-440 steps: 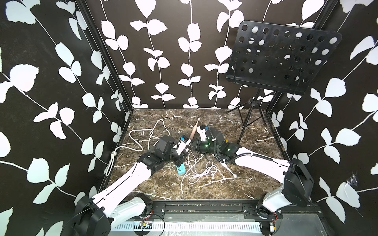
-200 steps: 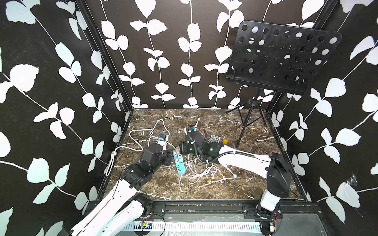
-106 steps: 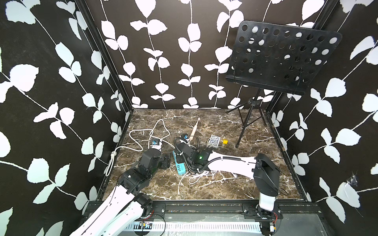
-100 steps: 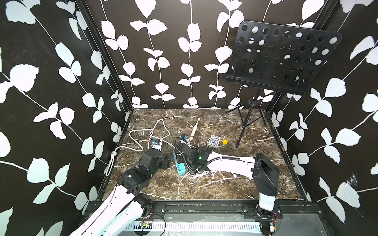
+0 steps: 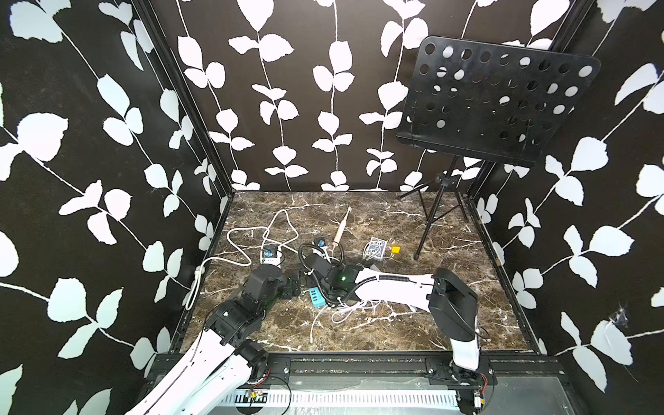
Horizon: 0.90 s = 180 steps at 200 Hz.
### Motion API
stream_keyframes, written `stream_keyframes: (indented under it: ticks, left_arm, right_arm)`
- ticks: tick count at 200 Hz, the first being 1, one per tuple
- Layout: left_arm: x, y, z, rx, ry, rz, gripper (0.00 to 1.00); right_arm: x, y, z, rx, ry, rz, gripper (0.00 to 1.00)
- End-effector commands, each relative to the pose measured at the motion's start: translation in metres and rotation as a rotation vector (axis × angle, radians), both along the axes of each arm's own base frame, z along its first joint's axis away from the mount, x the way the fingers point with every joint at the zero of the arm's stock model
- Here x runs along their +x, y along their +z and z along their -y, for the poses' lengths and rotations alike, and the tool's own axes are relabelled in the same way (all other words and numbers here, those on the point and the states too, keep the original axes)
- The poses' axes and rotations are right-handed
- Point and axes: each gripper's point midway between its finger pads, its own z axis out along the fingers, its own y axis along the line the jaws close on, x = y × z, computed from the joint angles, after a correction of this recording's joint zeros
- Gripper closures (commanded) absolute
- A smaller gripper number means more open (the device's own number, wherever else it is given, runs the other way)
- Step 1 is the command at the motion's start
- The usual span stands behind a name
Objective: Charge the electric toothbrush
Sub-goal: Insert the charging cable into the plug.
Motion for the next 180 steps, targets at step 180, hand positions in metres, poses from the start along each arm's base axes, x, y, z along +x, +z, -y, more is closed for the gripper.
stream_keyframes:
  ticks: [180]
  left_arm:
    - [-0.006, -0.001, -0.018, 0.025, 0.061, 0.020, 0.01]
  right_arm:
    - [-0.018, -0.017, 0.022, -0.108, -0.059, 0.040, 1.00]
